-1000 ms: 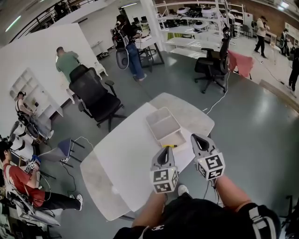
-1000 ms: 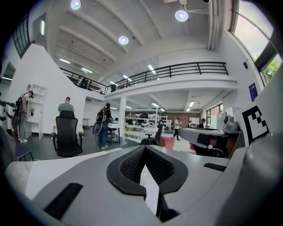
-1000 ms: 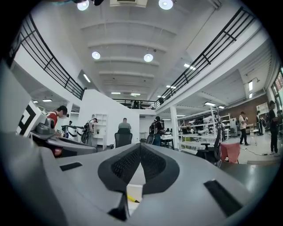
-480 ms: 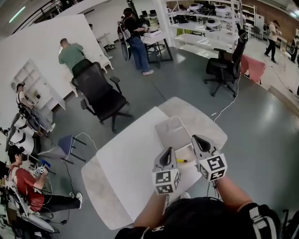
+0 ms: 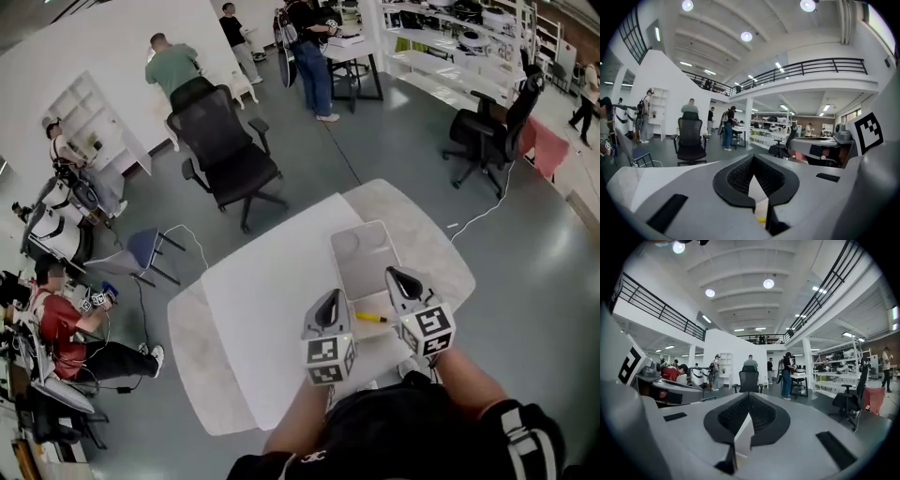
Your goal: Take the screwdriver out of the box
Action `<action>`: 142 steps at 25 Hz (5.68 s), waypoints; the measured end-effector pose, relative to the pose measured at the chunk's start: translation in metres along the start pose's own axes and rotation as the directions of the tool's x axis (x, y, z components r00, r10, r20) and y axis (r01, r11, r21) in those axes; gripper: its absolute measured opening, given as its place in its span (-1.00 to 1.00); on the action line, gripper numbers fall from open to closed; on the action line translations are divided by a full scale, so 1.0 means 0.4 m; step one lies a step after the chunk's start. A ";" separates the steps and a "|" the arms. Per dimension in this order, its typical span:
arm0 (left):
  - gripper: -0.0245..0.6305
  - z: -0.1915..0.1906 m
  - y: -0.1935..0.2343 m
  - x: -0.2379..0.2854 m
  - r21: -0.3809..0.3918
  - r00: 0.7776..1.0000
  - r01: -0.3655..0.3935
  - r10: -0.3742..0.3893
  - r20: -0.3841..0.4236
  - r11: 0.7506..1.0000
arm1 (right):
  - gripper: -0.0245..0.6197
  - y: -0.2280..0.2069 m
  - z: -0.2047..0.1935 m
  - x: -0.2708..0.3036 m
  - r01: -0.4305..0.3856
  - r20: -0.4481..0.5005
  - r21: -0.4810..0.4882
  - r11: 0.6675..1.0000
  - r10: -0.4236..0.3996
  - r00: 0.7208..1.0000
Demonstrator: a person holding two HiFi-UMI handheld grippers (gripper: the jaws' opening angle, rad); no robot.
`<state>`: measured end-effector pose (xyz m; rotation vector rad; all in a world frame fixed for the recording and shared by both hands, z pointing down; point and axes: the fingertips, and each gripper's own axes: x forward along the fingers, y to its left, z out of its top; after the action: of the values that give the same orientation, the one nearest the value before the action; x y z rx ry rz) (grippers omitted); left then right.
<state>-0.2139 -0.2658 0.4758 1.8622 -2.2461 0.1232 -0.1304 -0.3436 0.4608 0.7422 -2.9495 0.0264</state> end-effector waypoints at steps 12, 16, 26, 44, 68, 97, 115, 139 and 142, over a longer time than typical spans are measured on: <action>-0.88 0.010 0.065 -0.029 -0.049 0.977 -0.212 0.212 0.000 0.976 | -0.89 0.042 -0.043 0.075 -0.238 -0.071 -0.065 0.969 0.233 0.970; -0.88 -0.006 0.072 -0.053 -0.059 0.966 -0.257 0.257 -0.011 0.965 | -0.89 0.061 -0.086 0.079 -0.304 -0.124 -0.104 0.947 0.291 0.949; -0.88 -0.033 0.086 -0.109 -0.072 0.941 -0.338 0.335 -0.043 0.938 | -0.89 0.089 -0.219 0.101 -0.418 -0.326 -0.156 0.895 0.353 0.877; -0.88 -0.062 0.125 -0.194 -0.123 0.891 -0.453 0.446 -0.083 0.883 | -0.71 0.151 -0.461 0.084 -0.619 -0.659 -0.084 0.781 0.423 0.622; -0.88 -0.069 0.208 -0.304 -0.135 0.789 -0.614 0.600 -0.134 0.778 | -0.67 0.133 -0.751 0.053 -0.709 -0.937 0.034 0.705 0.269 0.222; -0.88 -0.052 0.244 -0.209 -0.086 0.856 -0.516 0.509 -0.094 0.852 | -0.71 0.154 -0.445 0.162 -0.590 -0.644 0.026 0.807 0.465 0.607; -0.88 0.004 0.138 -0.055 -0.064 0.938 -0.346 0.345 -0.025 0.936 | -0.72 -0.097 0.000 0.109 -0.206 -0.041 -0.021 0.978 0.205 0.978; -0.88 0.038 0.016 0.061 -0.026 0.983 -0.185 0.185 -0.001 0.982 | -0.72 -0.266 0.051 0.016 0.005 0.063 0.039 0.999 -0.008 0.998; -0.88 0.041 0.010 0.066 -0.026 0.984 -0.180 0.180 0.001 0.983 | -0.72 -0.266 0.049 0.014 0.001 0.059 0.036 0.999 -0.004 0.998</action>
<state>-0.2242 -0.2938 0.4662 1.6454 -2.4036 0.1196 -0.0868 -0.4410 0.4412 0.7644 -3.0118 0.0584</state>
